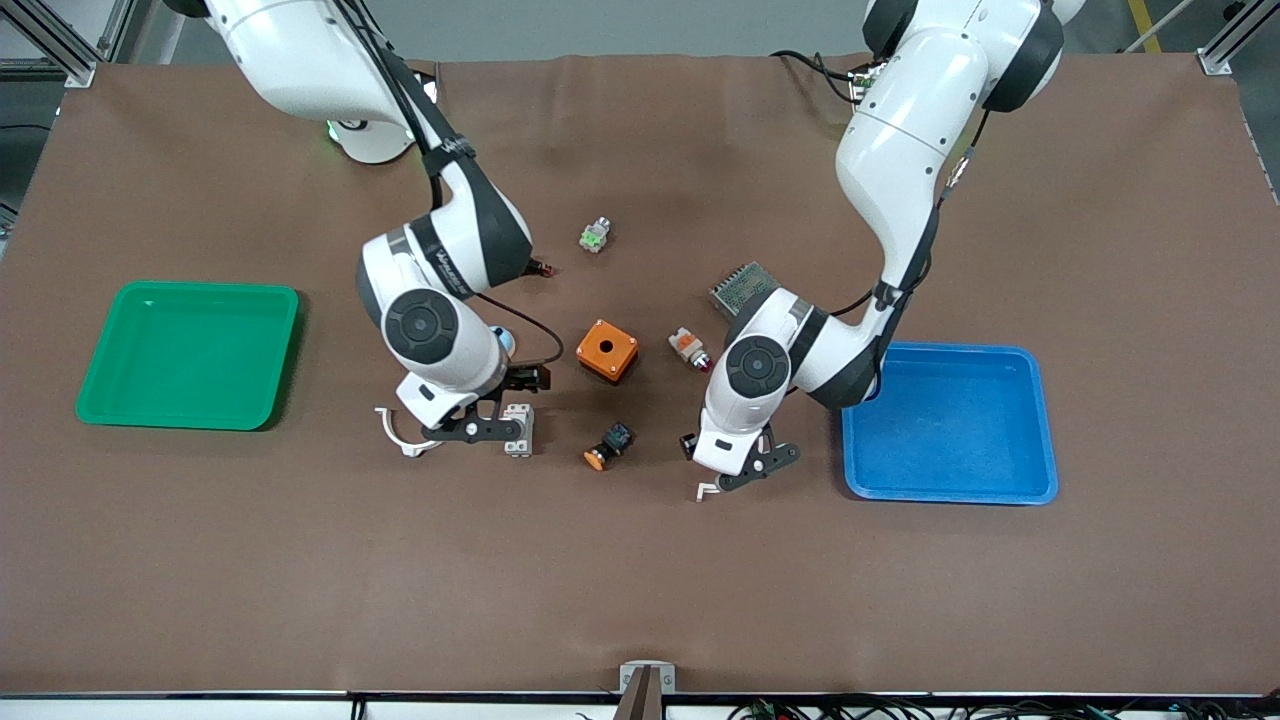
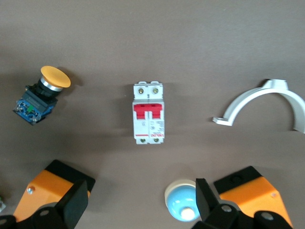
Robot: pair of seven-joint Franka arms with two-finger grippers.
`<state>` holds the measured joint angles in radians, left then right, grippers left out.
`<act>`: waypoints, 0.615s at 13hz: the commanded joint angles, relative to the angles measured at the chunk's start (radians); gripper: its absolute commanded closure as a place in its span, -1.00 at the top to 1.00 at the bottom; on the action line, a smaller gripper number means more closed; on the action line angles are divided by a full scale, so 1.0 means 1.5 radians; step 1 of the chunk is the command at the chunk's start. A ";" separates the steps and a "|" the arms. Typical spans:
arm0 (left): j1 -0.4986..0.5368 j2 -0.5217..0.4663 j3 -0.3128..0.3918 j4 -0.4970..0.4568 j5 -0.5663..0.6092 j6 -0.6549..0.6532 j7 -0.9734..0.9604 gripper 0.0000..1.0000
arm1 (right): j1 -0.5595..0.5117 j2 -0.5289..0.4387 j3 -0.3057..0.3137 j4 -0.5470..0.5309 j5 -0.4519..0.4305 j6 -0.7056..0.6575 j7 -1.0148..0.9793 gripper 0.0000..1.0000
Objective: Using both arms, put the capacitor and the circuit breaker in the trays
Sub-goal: 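Carry the capacitor toward the blue tray while the right gripper carries the breaker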
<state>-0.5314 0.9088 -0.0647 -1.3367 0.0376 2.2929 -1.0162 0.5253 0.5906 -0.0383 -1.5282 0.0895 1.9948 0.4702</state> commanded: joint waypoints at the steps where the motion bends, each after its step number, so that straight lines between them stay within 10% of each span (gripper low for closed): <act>1: -0.009 0.010 0.004 0.017 0.005 0.000 -0.025 0.02 | 0.002 0.042 -0.006 0.034 0.016 0.038 0.012 1.00; 4: -0.011 0.006 0.005 0.018 0.009 0.000 -0.008 -0.86 | 0.004 0.072 -0.006 0.032 0.015 0.086 0.012 1.00; 8: 0.019 -0.046 0.008 0.018 0.010 -0.009 0.008 -1.00 | -0.006 0.089 -0.006 0.032 0.008 0.106 0.004 1.00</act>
<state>-0.5299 0.9022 -0.0552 -1.3063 0.0376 2.2943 -1.0146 0.5236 0.7021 -0.0485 -1.5087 0.0967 2.1470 0.4740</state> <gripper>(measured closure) 0.656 0.000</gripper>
